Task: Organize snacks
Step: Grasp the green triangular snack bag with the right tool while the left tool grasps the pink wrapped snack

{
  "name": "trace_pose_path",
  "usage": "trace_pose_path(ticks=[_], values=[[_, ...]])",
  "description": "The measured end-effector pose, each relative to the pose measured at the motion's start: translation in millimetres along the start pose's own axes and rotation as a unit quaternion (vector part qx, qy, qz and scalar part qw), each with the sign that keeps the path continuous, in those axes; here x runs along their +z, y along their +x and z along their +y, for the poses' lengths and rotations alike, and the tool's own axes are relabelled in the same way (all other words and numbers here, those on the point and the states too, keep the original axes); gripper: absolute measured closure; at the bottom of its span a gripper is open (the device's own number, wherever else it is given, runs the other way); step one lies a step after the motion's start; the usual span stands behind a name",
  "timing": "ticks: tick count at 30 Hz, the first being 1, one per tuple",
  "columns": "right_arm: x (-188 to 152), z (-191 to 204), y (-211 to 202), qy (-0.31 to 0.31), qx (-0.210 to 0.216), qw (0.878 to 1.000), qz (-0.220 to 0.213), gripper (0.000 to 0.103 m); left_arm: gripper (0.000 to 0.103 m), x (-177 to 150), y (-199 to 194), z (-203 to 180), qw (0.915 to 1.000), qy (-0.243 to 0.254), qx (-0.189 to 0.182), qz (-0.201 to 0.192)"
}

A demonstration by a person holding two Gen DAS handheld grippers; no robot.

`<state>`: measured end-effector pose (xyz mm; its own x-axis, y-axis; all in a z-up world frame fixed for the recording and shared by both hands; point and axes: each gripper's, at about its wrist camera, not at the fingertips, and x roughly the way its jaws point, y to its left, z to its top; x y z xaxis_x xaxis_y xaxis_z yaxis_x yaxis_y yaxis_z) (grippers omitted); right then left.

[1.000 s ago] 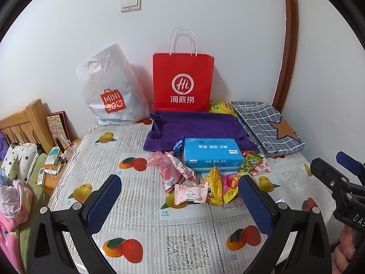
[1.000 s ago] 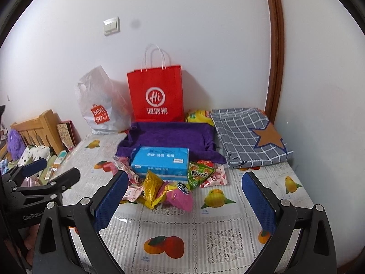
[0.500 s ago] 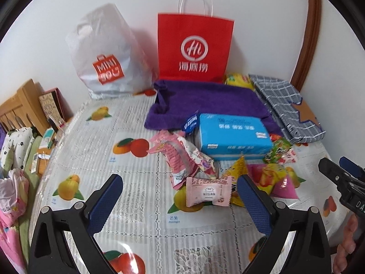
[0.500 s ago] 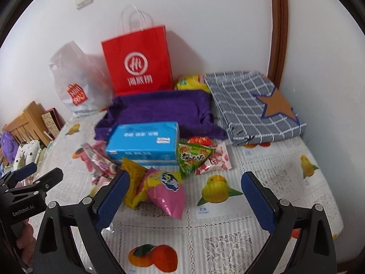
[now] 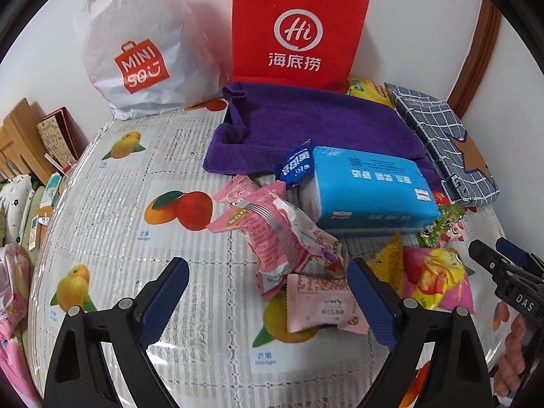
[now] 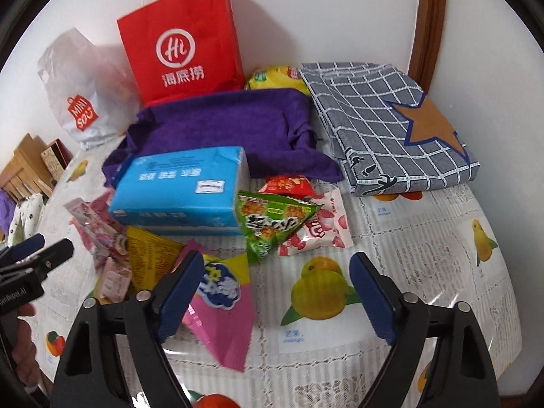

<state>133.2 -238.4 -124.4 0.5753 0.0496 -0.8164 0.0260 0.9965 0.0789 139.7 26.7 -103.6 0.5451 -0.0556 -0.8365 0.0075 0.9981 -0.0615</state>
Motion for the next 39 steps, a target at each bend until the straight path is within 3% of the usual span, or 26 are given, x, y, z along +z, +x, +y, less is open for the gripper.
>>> trace_pose_path(ticks=[6, 9, 17, 23, 30, 39], values=[[7.9, -20.6, 16.4, 0.024, 0.008, 1.000, 0.007, 0.022, 0.010, 6.8, 14.0, 6.4, 0.9999, 0.003, -0.007, 0.007], [11.9, -21.6, 24.5, 0.032, 0.034, 0.999, 0.012, 0.022, 0.010, 9.2, 20.4, 8.2, 0.9998, 0.000, -0.014, 0.011], [18.1, -0.1, 55.8, -0.003, 0.043, 0.999, 0.031, 0.022, 0.010, 14.2, 35.4, 14.4, 0.9997, 0.003, -0.014, 0.018], [23.4, 5.9, 73.9, -0.026, 0.050, 0.998, 0.036, 0.032, 0.009, 15.9, 42.7, 18.7, 0.9996, 0.001, -0.018, 0.021], [18.0, 7.9, 65.2, -0.060, 0.063, 0.996, 0.014, 0.057, 0.010, 15.5, 43.1, 23.2, 0.9995, -0.002, -0.026, 0.019], [4.2, -1.5, 29.9, -0.046, 0.068, 0.997, -0.004, 0.058, 0.010, 4.6, 22.3, 31.1, 0.9998, -0.006, -0.019, 0.007]])
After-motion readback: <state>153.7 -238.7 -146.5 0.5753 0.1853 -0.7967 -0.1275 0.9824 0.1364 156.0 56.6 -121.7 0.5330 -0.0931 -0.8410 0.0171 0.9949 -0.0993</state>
